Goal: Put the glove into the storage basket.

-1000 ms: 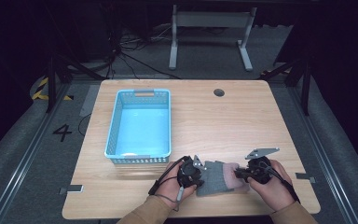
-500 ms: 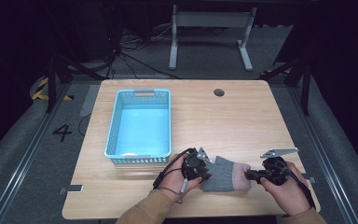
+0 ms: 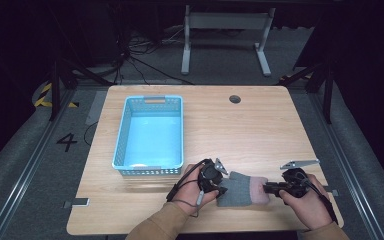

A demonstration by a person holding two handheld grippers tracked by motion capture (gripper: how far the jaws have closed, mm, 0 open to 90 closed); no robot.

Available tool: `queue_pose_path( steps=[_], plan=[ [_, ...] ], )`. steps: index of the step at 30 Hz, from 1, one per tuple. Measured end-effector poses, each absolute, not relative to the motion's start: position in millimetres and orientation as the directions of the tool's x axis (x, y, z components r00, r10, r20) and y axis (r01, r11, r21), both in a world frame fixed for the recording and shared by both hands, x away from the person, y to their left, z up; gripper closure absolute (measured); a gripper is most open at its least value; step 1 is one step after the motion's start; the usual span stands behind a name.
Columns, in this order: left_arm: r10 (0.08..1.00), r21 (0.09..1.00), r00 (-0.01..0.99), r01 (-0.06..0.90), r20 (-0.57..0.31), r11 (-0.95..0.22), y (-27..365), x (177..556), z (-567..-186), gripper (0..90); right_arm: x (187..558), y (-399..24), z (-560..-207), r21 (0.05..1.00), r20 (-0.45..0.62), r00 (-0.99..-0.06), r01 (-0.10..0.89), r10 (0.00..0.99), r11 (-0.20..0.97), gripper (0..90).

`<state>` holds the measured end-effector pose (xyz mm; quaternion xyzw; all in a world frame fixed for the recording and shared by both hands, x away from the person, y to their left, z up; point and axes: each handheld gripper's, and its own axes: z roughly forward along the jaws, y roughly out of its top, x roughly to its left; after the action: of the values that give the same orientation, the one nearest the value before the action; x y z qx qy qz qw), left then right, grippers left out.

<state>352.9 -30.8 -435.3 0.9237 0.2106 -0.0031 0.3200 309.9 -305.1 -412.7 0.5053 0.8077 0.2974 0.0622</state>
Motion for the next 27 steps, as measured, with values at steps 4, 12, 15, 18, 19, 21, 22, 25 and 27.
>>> queue_pose_path(
  steps=[4,12,15,18,19,21,22,25,27],
  plan=[
    [0.388,0.61,0.914,0.376,-0.119,-0.698,-29.6,350.7,-428.3,56.2,311.0,-312.4,-405.2,0.598,0.139,-0.482,0.737,0.865,0.315,69.2],
    [0.372,0.646,0.924,0.338,-0.088,-0.685,-38.1,345.2,-413.2,39.6,318.5,-324.5,-407.0,0.635,0.104,-0.471,0.709,0.876,0.306,59.9],
    [0.359,0.651,0.929,0.327,-0.09,-0.685,-44.0,345.2,-413.8,37.5,321.8,-330.6,-408.1,0.637,0.113,-0.47,0.71,0.875,0.3,59.2],
    [0.337,0.657,0.937,0.309,-0.088,-0.687,-50.3,347.3,-418.9,36.9,324.4,-335.8,-409.8,0.634,0.124,-0.448,0.722,0.885,0.277,59.7],
    [0.331,0.658,0.94,0.303,-0.086,-0.689,-52.0,347.8,-420.7,35.6,325.2,-337.5,-410.6,0.627,0.149,-0.435,0.736,0.888,0.256,60.3],
    [0.326,0.653,0.941,0.303,-0.091,-0.694,-57.5,349.1,-425.6,33.5,325.7,-339.2,-411.6,0.625,0.196,-0.437,0.746,0.878,0.232,60.3],
    [0.326,0.653,0.941,0.302,-0.09,-0.694,-59.7,349.6,-427.8,33.0,326.0,-339.6,-412.4,0.624,0.216,-0.442,0.749,0.87,0.225,60.3],
    [0.328,0.643,0.941,0.305,-0.089,-0.702,-64.1,350.2,-432.7,30.1,326.2,-338.9,-413.1,0.624,0.207,-0.444,0.746,0.872,0.232,60.3],
    [0.328,0.64,0.942,0.297,-0.073,-0.709,-67.4,350.4,-436.7,26.8,326.0,-339.0,-413.1,0.625,0.209,-0.444,0.746,0.871,0.23,59.9]
  ],
)
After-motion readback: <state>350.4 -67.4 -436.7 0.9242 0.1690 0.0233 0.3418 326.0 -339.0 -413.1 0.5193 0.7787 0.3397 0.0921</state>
